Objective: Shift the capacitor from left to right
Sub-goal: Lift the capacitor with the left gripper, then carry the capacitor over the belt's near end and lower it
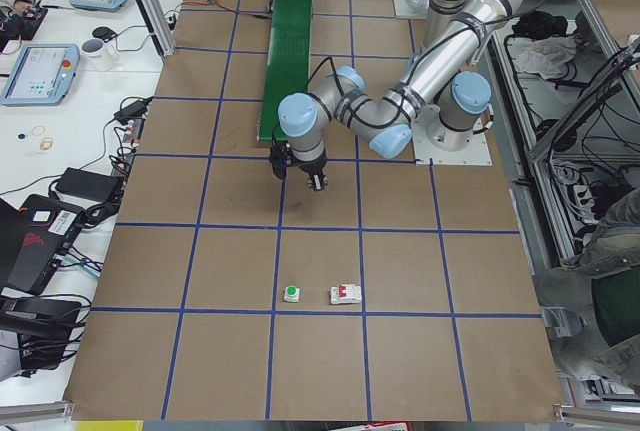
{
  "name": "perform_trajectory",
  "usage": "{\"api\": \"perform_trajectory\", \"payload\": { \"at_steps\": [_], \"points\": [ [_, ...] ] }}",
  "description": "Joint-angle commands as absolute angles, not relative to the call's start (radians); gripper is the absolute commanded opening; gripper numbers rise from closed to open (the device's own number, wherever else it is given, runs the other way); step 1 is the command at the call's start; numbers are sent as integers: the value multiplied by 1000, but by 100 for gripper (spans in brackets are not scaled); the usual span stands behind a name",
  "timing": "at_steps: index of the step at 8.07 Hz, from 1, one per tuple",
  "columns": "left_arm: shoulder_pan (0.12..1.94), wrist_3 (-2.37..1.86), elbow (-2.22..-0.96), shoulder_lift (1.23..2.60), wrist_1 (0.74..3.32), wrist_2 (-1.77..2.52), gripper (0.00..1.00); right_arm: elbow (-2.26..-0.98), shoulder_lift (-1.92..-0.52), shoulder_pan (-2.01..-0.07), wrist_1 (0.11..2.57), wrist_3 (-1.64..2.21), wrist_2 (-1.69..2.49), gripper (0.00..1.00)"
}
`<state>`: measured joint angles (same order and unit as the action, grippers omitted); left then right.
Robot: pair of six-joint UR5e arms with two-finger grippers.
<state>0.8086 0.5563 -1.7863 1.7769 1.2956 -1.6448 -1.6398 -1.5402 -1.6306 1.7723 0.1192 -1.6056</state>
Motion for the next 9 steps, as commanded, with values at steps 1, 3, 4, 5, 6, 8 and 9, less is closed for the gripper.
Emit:
{"api": "perform_trajectory", "payload": {
  "at_steps": [1, 3, 4, 5, 6, 8, 9],
  "points": [
    [1016, 282, -1786, 1735, 1325, -1637, 0, -1640, -1540, -1631, 1773, 120, -1597, 100],
    [1160, 96, -1786, 1747, 1312, -1612, 0, -1640, -1540, -1631, 1772, 121, -1594, 100],
    [1223, 72, -1786, 1753, 1310, -1612, 0, -1640, -1540, -1631, 1770, 120, -1597, 100],
    [1279, 65, -1786, 1755, 1301, -1609, 0, -1640, -1540, -1631, 1772, 117, -1595, 100],
    [1322, 77, -1786, 1766, 1267, -1597, 0, -1640, -1540, -1631, 1772, 118, -1594, 100],
    [1385, 182, -1787, 1790, 1185, -1597, 1, -1640, -1540, -1631, 1773, 117, -1601, 100],
    [1388, 242, -1789, 1798, 1184, -1597, 1, -1640, -1540, -1631, 1775, 117, -1600, 100]
  ]
}}
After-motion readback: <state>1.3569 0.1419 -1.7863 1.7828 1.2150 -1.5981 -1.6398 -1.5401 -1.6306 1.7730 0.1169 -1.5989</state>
